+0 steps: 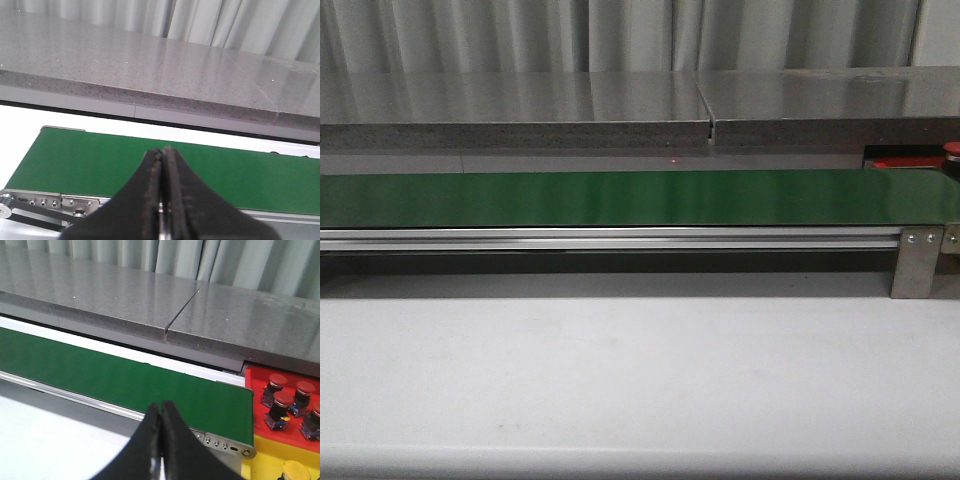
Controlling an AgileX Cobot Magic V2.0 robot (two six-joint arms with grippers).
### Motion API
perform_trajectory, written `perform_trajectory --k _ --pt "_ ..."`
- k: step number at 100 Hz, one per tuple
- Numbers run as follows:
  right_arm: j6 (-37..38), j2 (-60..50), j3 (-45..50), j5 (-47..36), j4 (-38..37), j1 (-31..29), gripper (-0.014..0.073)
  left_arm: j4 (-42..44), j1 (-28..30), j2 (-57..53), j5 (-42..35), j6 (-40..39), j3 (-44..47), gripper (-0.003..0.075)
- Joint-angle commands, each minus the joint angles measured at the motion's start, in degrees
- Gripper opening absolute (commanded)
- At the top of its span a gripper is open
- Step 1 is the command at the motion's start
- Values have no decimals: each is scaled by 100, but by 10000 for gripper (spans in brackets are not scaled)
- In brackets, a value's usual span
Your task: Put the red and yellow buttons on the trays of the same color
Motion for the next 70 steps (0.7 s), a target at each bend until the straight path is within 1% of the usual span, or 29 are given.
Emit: perform_trajectory --k 1,27,35,45,51,56,60,65,70 --pt "-65 71 -138 -327 131 -7 -66 -128 -46 14 -155 5 -154 -19" --pt "-65 71 -124 -381 173 -7 -66 -128 -46 14 -155 5 -154 -19" --pt "-65 71 -24 -574 205 9 -66 -128 -46 14 -155 5 -154 -19" --pt "-44 54 141 -849 162 210 -66 -128 -46 14 -155 5 -154 -19" --pt "65 32 242 -948 -29 405 -66 -128 -46 14 -155 5 -154 -19" --pt "382 -3 305 -987 -353 552 -66 -128 -46 14 -155 5 -154 -19" --pt "720 -19 357 -1029 -759 669 -66 -128 -46 14 -155 5 -154 -19" --pt "1339 -42 426 -1103 -1345 797 -66 -128 -46 14 -155 5 -154 -19" --pt "2184 -76 519 -1231 -2020 923 -66 -128 -46 14 -155 5 -154 -19"
